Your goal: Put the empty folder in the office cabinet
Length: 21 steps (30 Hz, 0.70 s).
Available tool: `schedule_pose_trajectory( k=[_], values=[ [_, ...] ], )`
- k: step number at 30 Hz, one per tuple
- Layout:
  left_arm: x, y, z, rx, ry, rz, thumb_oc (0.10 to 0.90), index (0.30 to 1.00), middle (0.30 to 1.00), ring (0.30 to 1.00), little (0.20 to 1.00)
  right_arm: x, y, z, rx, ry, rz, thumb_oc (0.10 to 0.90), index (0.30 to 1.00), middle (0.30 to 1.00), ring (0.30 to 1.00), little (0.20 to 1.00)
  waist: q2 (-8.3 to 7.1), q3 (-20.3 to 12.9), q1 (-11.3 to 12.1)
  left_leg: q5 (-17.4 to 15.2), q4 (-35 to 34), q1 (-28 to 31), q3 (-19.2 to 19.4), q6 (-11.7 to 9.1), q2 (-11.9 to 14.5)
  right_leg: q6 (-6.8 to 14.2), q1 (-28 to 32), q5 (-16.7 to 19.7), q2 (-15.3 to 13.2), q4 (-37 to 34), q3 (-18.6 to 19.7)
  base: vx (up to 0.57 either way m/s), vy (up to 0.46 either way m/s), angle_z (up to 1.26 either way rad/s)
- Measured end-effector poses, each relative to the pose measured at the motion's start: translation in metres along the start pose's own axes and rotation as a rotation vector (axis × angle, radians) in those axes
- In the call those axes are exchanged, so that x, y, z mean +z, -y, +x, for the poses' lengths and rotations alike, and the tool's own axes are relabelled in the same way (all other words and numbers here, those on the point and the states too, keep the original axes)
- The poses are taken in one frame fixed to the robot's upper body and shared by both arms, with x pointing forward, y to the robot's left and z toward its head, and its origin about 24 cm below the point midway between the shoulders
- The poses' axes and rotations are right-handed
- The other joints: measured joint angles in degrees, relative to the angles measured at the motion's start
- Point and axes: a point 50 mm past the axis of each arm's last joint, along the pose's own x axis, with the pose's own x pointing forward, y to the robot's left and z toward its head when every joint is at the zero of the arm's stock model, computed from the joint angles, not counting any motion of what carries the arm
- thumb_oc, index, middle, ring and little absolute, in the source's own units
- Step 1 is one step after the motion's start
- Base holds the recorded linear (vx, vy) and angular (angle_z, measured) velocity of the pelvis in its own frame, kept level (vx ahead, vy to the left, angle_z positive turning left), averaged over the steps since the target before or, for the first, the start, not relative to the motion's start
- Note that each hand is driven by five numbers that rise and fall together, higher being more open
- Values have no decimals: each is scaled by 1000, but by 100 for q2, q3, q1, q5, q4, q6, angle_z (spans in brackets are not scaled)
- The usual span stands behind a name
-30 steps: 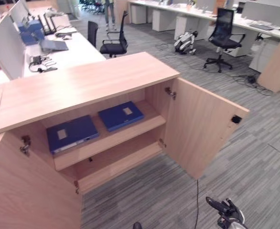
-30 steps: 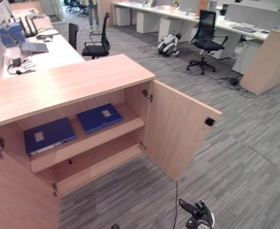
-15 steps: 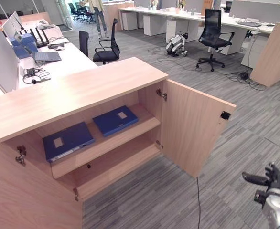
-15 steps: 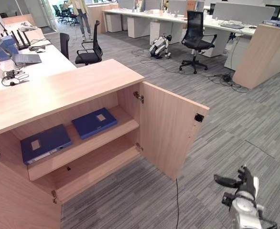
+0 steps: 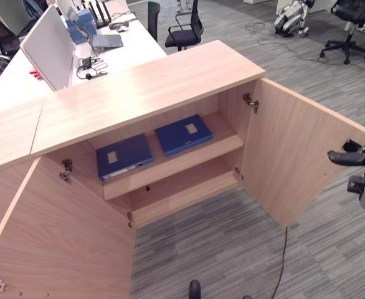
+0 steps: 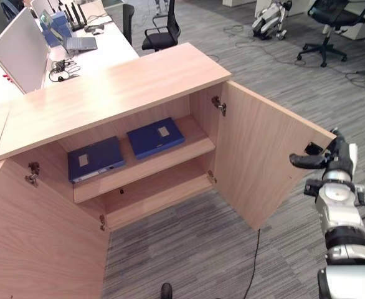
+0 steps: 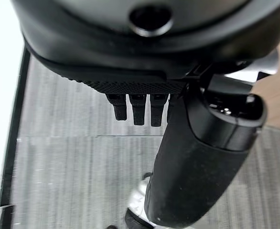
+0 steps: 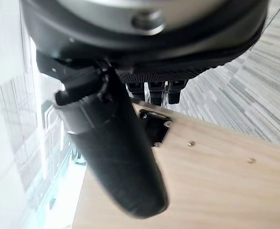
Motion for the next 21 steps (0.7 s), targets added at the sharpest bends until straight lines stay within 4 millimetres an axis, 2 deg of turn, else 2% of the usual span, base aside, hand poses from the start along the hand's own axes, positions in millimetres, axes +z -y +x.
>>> schedule_pose_trajectory(
  k=[3,5,8,10,13,16,18,19,21],
  values=[
    [3,1,0,-3,12,-1,800,900,900,900,900,25,14,10,-46,47,-12,800,900,900,900,900,87,106,23,95,-1,-55,-14,-97,3,-14,-36,-10,3,-31,-42,29,-88,10],
    [5,0,0,-2,24,-20,800,900,900,900,900,50,26,15,-78,105,-11,800,900,900,900,900,148,172,19,183,-10,-110,-105,-180,4,-43,-52,-25,9,-30,-118,17,-71,16],
    [7,-1,0,1,32,-37,800,900,900,900,900,64,32,19,-79,126,-42,800,900,900,900,900,117,192,34,323,-5,-191,-190,-350,5,-89,-72,-53,15,8,-219,18,-77,21],
    [7,-1,0,-2,32,-37,800,900,900,900,900,72,32,20,-79,148,-27,800,900,900,900,900,98,206,56,395,-16,-249,-203,-386,34,-117,-111,-68,56,11,-263,38,-99,9],
    [4,-3,0,3,20,-41,800,900,900,900,900,80,13,17,-8,184,22,800,900,900,900,900,14,262,23,403,-17,-274,-192,-386,114,-177,-151,-94,110,10,-243,32,-48,-6],
    [3,-2,0,3,19,-48,800,900,900,900,900,82,-20,6,118,232,86,800,900,900,900,900,-72,318,-149,405,-9,-230,-129,-383,189,-206,-148,-83,180,13,-161,33,-37,-22],
    [1,-2,0,4,19,-55,800,900,900,900,900,76,-50,-16,243,291,163,800,900,900,900,900,-174,351,-291,412,-5,-105,-60,-376,242,-248,-74,-55,203,13,-86,30,-13,-38],
    [0,-1,0,1,9,-55,800,900,900,900,900,73,-77,-32,368,313,228,800,900,900,900,900,-243,348,-434,412,8,-17,-8,-376,277,-273,-26,-38,226,12,7,33,-3,-45],
    [8,2,0,-12,34,-69,800,900,900,900,900,67,-102,-59,543,338,321,800,900,900,900,900,-282,340,-453,458,9,67,46,-380,336,-272,-6,-39,243,11,138,25,4,-44]
  ],
)
